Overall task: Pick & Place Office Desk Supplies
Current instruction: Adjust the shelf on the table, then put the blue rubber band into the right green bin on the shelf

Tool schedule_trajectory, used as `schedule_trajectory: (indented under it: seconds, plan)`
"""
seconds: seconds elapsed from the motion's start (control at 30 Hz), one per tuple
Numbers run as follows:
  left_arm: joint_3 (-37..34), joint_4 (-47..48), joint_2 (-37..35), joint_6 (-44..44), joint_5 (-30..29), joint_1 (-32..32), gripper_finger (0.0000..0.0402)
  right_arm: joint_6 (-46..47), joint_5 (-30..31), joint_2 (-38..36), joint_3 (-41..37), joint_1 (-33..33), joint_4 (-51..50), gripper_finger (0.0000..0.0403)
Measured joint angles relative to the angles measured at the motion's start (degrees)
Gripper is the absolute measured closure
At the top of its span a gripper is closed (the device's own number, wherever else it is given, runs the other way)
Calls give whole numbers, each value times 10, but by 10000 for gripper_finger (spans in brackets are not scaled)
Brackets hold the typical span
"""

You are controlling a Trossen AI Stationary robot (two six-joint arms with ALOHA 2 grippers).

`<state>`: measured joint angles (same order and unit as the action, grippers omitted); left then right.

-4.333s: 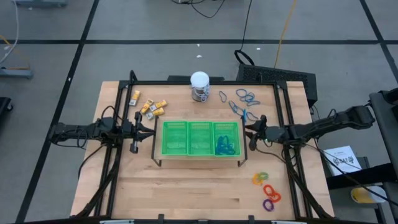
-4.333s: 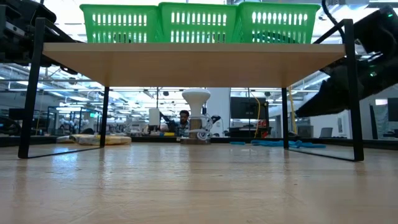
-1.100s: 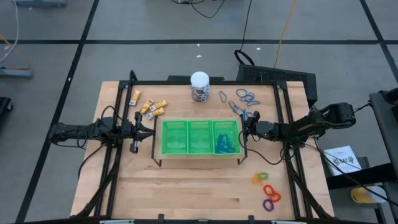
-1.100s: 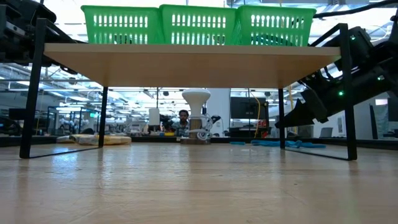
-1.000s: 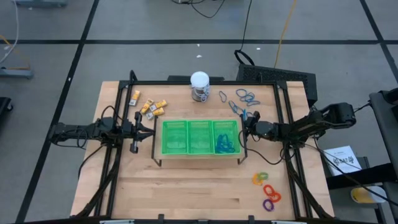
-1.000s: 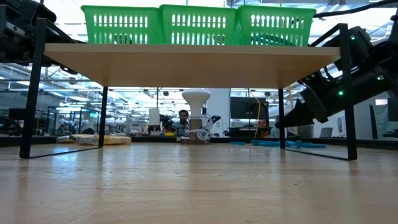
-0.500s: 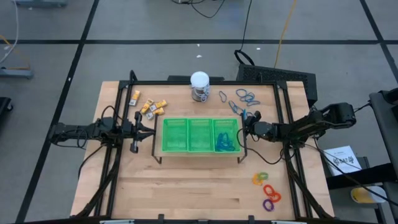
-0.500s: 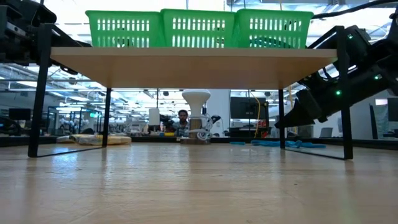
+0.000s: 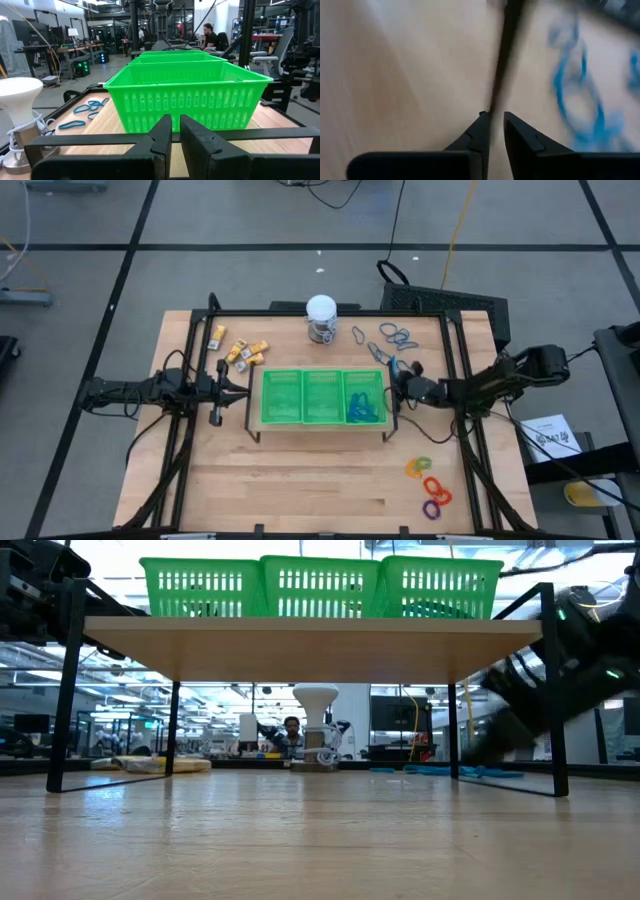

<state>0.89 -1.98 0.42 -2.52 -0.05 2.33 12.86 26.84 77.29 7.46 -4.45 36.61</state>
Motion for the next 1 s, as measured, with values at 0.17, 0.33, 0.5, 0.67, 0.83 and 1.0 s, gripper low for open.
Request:
schedule_trajectory:
  seconds: [0.17,0.33,0.5,0.67,0.83,1.0]
  plan:
    - [0,-2,0,0,0,0,357,6,-12,-15,0,0,-25,319]
    - [-1,-12,0,0,0,0,357,17,-15,-58,-1,0,-76,293]
    - [-1,-11,0,0,0,0,357,13,-26,-121,-1,0,-125,280]
    - [-1,-12,0,0,0,0,357,-5,-3,-189,0,-1,-188,285]
    - [-1,-12,0,0,0,0,357,-3,68,-246,0,-1,-233,296]
    - [-1,-12,0,0,0,0,357,23,69,-270,0,-30,-232,308]
